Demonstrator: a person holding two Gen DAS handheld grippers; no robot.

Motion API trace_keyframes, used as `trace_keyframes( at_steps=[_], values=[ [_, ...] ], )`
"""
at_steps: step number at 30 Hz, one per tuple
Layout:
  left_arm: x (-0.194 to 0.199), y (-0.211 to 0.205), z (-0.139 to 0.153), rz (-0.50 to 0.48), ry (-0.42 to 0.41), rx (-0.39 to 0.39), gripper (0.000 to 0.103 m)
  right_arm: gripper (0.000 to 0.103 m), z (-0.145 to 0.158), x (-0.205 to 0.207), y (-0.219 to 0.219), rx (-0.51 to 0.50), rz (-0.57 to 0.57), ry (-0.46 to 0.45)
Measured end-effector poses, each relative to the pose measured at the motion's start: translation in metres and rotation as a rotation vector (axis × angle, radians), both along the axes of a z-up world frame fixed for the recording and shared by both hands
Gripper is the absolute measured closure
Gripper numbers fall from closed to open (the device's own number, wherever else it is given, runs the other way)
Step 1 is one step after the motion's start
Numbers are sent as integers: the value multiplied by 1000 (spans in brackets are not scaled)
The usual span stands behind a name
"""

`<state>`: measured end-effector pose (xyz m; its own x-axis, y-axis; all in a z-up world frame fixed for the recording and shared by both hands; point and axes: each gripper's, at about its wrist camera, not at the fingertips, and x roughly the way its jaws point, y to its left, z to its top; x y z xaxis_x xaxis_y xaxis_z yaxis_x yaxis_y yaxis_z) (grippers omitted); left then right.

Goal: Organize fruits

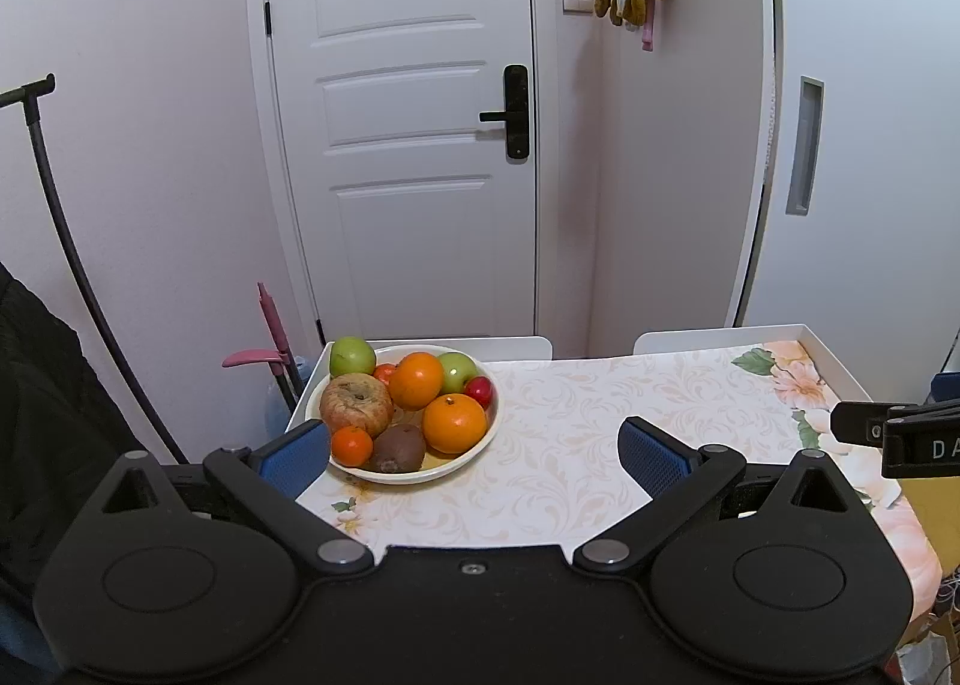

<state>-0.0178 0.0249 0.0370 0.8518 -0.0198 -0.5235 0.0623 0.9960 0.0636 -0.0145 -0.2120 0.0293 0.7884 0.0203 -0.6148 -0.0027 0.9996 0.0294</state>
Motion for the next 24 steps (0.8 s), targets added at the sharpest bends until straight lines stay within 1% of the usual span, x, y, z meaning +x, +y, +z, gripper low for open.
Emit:
trace_keyframes(
  at_steps=[15,24],
  values=[
    [4,-3,-3,-2,8,4,0,0,-1,2,-1,5,-6,12],
    [2,0,-2,6,-11,-14,0,0,-1,3,-1,6,-10,11]
  ],
)
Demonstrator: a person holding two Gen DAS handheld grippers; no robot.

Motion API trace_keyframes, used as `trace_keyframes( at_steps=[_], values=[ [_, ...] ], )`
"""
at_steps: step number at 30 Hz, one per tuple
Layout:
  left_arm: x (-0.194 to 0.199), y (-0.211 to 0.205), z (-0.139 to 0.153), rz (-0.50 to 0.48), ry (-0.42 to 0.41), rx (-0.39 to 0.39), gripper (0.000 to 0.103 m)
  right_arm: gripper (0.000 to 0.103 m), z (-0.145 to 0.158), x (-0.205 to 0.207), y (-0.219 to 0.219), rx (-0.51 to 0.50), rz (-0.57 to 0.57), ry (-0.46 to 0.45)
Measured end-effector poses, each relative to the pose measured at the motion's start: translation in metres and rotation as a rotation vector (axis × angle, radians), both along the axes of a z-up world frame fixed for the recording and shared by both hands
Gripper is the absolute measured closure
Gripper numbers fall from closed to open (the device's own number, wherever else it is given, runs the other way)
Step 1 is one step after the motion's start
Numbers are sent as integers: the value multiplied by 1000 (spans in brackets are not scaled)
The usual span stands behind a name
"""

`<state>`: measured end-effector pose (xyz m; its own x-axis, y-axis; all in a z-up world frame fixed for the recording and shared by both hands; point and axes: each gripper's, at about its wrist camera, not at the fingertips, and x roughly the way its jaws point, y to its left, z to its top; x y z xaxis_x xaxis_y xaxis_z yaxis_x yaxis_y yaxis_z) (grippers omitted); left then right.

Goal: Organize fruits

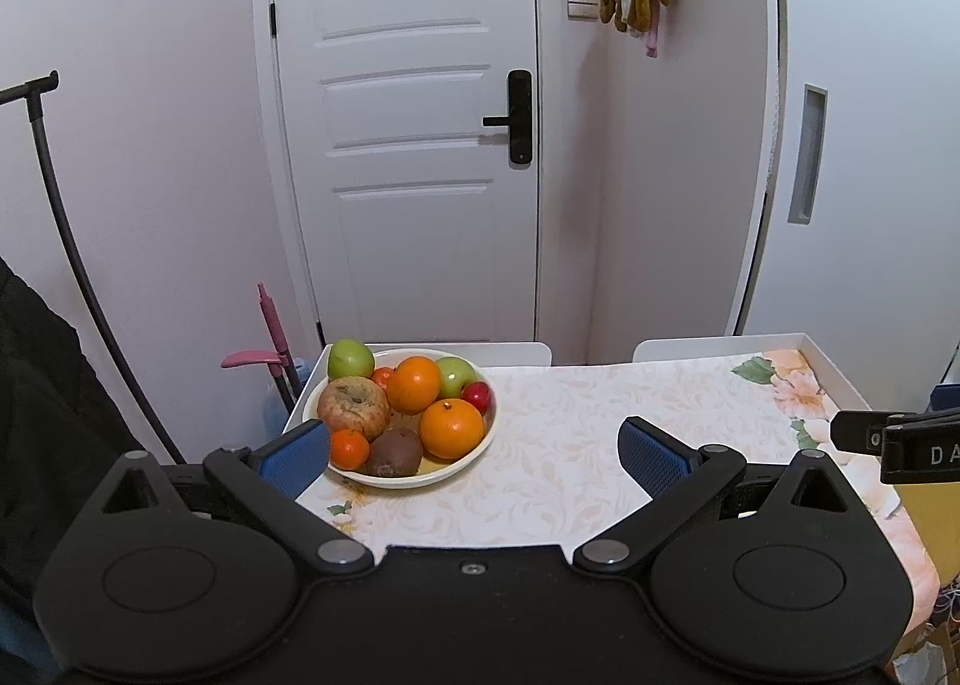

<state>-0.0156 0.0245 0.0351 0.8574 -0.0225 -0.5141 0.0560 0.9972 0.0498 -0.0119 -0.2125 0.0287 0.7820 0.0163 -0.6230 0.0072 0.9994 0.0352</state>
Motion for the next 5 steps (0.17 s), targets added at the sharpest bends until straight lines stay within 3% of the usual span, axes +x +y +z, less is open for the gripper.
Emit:
trace_keyframes(
  at_steps=[5],
  values=[
    [0,1,0,-3,-3,-6,0,0,0,0,0,0,0,0]
  ],
)
